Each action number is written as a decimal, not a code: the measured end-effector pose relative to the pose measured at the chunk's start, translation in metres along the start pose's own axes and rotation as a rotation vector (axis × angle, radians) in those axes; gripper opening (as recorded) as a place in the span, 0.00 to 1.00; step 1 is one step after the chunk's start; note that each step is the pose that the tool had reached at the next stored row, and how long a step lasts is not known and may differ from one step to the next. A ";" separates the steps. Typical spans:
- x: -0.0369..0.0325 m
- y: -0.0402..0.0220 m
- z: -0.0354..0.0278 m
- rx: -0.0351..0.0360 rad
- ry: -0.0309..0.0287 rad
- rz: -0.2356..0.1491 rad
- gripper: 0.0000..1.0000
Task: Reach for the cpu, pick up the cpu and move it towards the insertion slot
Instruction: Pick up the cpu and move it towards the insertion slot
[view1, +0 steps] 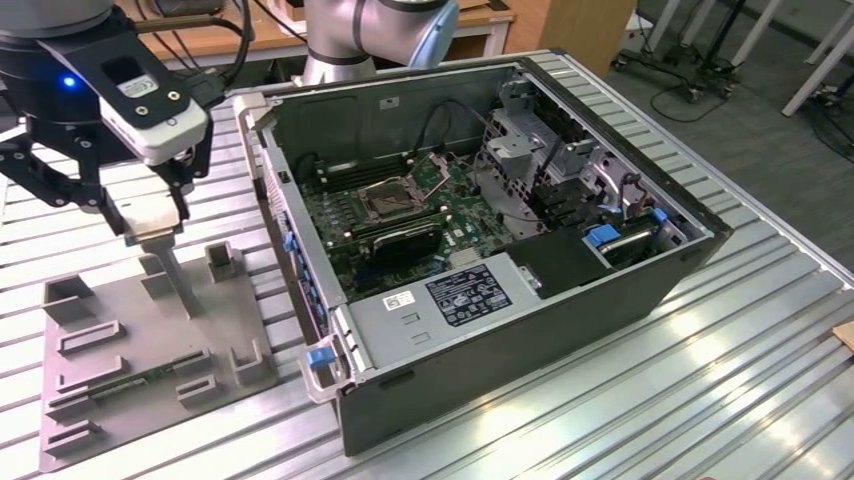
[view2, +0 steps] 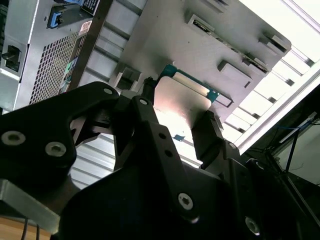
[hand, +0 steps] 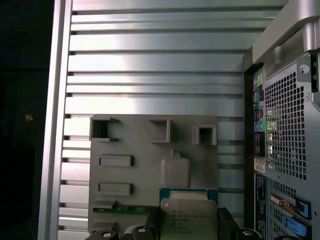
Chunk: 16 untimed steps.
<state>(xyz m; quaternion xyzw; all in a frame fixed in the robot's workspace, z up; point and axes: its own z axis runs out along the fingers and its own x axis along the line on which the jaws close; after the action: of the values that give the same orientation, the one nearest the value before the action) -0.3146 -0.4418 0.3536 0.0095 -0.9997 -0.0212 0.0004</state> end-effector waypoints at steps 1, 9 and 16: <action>-0.0017 0.0000 0.0000 -0.0001 -0.0001 0.000 0.54; -0.0144 -0.0003 0.0001 0.0000 0.0000 0.000 0.54; -0.0265 -0.0005 0.0002 0.0000 0.0000 0.000 0.54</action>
<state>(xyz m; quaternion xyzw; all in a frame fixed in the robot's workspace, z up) -0.2881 -0.4418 0.3533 0.0095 -0.9997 -0.0212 0.0004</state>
